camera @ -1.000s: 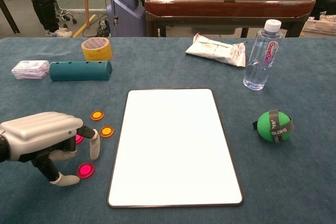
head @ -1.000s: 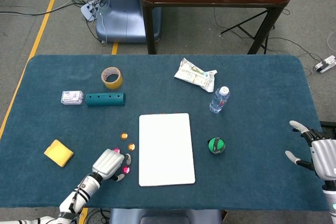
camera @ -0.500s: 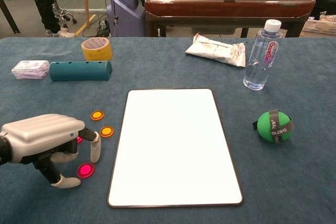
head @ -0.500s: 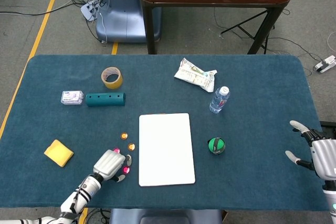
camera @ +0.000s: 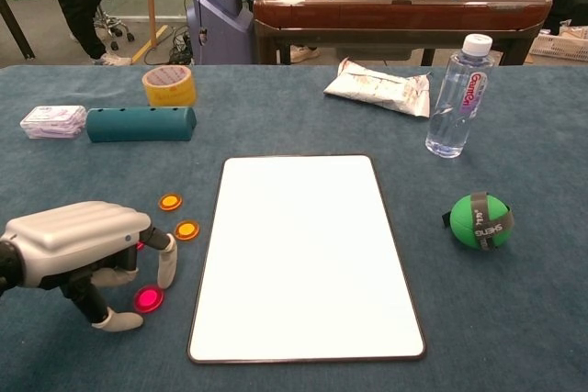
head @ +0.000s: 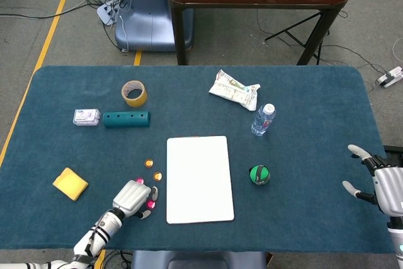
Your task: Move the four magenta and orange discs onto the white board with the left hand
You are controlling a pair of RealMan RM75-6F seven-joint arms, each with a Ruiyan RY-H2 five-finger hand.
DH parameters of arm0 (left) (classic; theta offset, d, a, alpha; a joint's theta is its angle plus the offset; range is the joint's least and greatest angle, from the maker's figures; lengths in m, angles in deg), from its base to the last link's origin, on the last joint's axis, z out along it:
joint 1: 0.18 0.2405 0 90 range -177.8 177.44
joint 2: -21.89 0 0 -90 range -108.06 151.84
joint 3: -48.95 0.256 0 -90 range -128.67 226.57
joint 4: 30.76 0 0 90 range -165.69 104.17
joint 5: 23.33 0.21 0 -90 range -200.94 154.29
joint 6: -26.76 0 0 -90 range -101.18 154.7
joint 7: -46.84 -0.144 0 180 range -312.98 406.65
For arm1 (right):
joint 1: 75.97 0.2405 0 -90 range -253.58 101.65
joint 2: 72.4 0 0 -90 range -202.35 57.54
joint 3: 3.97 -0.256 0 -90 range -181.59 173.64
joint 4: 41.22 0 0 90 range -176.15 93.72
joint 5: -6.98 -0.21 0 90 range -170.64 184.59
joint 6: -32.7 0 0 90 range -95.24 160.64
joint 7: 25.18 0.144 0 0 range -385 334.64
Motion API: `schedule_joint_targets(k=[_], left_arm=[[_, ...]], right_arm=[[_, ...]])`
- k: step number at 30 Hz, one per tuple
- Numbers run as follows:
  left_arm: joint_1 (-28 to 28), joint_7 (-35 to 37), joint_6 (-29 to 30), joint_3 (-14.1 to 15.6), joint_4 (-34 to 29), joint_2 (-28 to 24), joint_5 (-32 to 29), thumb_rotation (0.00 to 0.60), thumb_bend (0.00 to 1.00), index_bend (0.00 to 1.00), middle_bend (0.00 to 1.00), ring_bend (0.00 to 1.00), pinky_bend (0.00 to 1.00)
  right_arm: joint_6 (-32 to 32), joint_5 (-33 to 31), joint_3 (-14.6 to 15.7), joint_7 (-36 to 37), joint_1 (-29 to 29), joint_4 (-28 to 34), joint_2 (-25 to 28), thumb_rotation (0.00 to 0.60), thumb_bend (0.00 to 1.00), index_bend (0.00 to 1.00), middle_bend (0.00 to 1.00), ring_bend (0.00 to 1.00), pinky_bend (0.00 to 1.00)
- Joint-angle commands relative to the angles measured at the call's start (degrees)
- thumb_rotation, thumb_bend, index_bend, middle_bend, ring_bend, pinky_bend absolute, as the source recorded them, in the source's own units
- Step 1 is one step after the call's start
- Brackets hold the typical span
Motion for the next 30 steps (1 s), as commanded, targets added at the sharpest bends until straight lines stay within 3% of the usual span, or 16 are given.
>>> schedule_joint_targets(k=[1,20,30], left_arm=[[-0.05,-0.01,0.11,0.08,0.09,0.00,-0.12,0.600,0.25,0.58,1.00,1.00,1.00],[-0.66,-0.71,1.22,0.16,-0.86,-0.12,-0.32,0.600,0.32,0.63,1.00,1.00,1.00],[-3.35,-4.84,2.24,-2.33,-4.27,0.50,0.56,0.600,0.32,0.63,1.00,1.00,1.00]], right_arm=[[-0.06,0.00,0.00,-0.04,0.02,0.00,-0.02,0.600,0.08,0.22,0.36,0.40,0.48],[-0.02,0.04,0.01,-0.07,-0.02,0.10,0.03,0.600,0.08,0.22,0.36,0.40,0.48],[1.09,0.21,-0.08,0.89,-0.55,-0.01,0.31,0.600,0.08,0.22,0.36,0.40,0.48]])
